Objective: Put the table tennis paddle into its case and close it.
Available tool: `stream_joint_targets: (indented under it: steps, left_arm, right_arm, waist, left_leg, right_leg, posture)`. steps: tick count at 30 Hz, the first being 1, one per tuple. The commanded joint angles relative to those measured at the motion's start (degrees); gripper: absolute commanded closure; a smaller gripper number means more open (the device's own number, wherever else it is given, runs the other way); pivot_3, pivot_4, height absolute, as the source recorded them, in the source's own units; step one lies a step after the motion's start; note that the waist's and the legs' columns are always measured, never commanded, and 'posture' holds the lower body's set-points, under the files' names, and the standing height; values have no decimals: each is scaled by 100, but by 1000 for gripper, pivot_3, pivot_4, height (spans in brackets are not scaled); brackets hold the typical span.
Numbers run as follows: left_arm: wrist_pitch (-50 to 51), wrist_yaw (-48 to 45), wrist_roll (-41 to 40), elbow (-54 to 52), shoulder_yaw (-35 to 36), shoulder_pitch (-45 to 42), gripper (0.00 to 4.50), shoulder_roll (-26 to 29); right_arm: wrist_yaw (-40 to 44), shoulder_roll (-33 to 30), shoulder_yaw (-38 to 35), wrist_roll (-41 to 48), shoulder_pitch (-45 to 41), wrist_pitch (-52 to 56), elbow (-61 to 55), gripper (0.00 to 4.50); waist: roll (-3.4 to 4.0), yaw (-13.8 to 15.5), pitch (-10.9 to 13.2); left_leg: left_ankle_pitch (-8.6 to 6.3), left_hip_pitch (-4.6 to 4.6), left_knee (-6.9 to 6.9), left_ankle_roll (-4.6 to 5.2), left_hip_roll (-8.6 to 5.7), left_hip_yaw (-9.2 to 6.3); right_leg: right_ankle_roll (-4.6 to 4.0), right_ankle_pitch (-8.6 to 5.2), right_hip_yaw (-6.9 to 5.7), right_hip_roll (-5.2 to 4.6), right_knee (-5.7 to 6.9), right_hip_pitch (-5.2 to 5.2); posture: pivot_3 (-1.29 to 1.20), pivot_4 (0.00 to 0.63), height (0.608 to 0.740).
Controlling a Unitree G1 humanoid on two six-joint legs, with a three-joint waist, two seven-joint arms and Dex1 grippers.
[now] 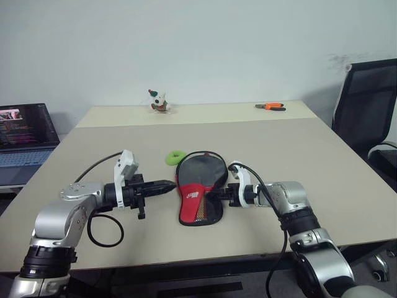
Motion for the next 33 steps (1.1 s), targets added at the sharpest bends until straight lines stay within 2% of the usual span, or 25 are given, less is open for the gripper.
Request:
stream_joint_targets:
  steps: [1,8,15,23,31,33]
  left_arm:
    - [105,41,-227,-450,52,143,4500,46]
    - [219,11,-379,-674,-6,314,4500,103]
    - [236,-26,-411,-679,-49,315,4500,123]
    - [203,-57,-388,-633,-105,255,4500,172]
    - [166,-2,-381,-688,-120,311,4500,178]
    - [161,17,-384,-711,-110,346,4500,171]
  right_arm:
    - [-127,-31,-73,336,299,513,-957,4482]
    - [-680,31,-499,707,1111,1497,-2347,4482]
    - [-1320,560,-1126,907,1667,2322,-3362,4482]
    - [-1576,623,-1299,929,1927,2511,-3651,4482]
    - [-1770,498,-1009,779,2086,2158,-3600,4482]
    - [-1780,430,-961,811,2109,2155,-3690,3909]
  waist:
    - [0,10,0]
    - [-1,19,0]
    - [-1,19,0]
    - [-1,21,0]
    - [-1,21,-1]
    - [-1,21,-1]
  left_leg:
    - [0,-3,0,0,0,-3]
    - [0,-11,-8,0,-4,-8]
    - [0,-10,-13,0,-4,-6]
    - [0,-11,-15,0,-13,-2]
    - [0,-11,-17,0,-14,1]
    - [0,-11,-17,0,-14,1]
  right_leg:
    - [0,0,-3,-4,-7,1]
    - [1,0,-10,-7,-21,1]
    - [2,0,-10,-6,-23,0]
    - [9,-5,-11,-4,-25,0]
    - [13,-7,-10,-2,-26,1]
    - [13,-7,-10,-2,-25,1]
  posture:
    - [0,150,740]
    - [0,150,740]
    - [0,150,740]
    - [0,150,740]
    - [0,150,740]
    - [0,150,740]
